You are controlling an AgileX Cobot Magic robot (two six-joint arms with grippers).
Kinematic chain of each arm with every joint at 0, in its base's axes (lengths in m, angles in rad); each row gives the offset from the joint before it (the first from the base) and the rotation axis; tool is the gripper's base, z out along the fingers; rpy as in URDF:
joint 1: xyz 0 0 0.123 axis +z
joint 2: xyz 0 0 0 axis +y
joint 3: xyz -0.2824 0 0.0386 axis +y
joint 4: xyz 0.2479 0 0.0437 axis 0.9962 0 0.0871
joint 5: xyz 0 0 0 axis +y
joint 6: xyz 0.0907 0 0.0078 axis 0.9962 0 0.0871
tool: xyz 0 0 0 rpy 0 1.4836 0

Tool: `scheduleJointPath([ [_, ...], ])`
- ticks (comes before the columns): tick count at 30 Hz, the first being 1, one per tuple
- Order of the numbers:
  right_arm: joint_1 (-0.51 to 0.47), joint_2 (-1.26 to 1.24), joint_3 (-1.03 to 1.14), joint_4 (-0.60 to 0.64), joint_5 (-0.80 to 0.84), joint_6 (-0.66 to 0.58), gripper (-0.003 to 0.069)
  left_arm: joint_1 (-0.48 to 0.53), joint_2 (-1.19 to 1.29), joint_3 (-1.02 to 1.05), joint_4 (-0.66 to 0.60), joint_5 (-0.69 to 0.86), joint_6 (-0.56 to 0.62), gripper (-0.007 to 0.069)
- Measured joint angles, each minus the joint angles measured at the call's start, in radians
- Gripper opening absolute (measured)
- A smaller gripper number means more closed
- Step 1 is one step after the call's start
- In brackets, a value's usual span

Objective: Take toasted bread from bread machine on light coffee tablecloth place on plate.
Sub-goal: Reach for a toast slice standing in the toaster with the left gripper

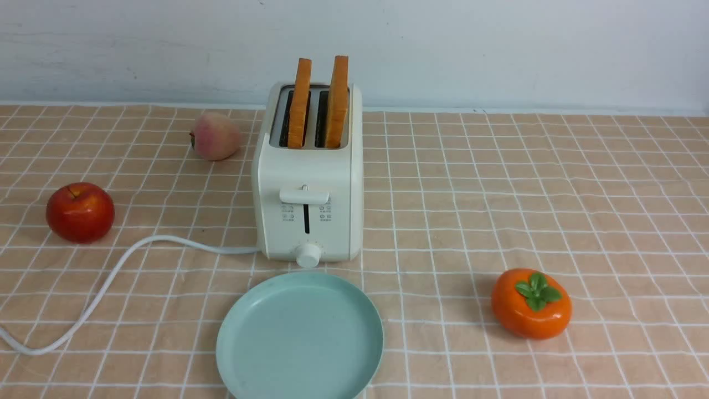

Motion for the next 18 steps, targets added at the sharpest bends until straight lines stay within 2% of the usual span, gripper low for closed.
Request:
scheduleJointPath([
  [10, 0.0, 0.0, 0.0, 0.0, 0.0, 0.0, 0.024, 0.0, 0.0, 0.0, 0.008, 0.0, 0.0, 0.0242],
  [18, 0.0, 0.0, 0.0, 0.0, 0.0, 0.0, 0.024, 0.0, 0.0, 0.0, 0.091, -0.002, 0.0, 0.0242],
])
